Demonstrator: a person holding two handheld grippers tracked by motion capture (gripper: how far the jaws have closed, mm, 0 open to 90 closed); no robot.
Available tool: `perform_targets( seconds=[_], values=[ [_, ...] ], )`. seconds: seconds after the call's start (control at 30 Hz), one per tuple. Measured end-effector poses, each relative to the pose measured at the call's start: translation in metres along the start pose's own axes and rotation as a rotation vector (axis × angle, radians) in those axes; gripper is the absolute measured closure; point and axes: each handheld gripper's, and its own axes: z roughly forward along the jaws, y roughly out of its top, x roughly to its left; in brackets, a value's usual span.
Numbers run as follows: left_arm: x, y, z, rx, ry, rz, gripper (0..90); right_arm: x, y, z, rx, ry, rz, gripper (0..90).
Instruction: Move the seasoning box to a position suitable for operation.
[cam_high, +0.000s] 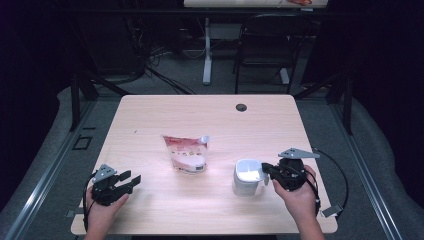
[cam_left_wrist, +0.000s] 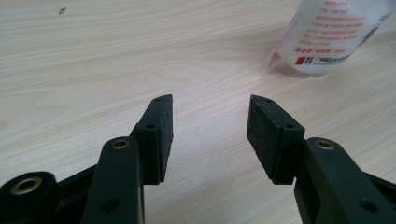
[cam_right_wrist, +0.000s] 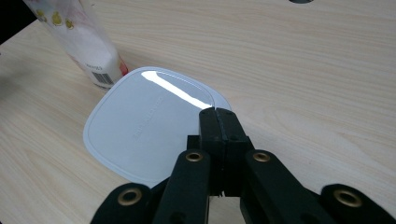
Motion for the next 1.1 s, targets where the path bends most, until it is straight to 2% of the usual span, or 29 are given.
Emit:
perform_targets(
  seconds=[0.13, 0.3, 0.63, 1.1],
  values=[
    [0.000, 0.000, 0.000, 0.000, -0.001, 0.000, 51.3, -0.003, -0.002, 0.000, -0.013, 0.019, 0.027, 90.0],
    [0.000, 0.000, 0.000, 0.001, -0.001, 0.000, 51.3, -0.006, -0.003, -0.001, -0.013, 0.010, 0.041, 90.0],
    [0.000, 0.000, 0.001, 0.002, -0.002, -0.001, 51.2, -0.014, -0.007, -0.001, -0.036, 0.064, 0.113, 90.0],
    [0.000, 0.000, 0.000, -0.002, 0.000, -0.005, 51.3, -0.014, -0.007, -0.001, -0.037, 0.070, 0.124, 90.0]
  ],
)
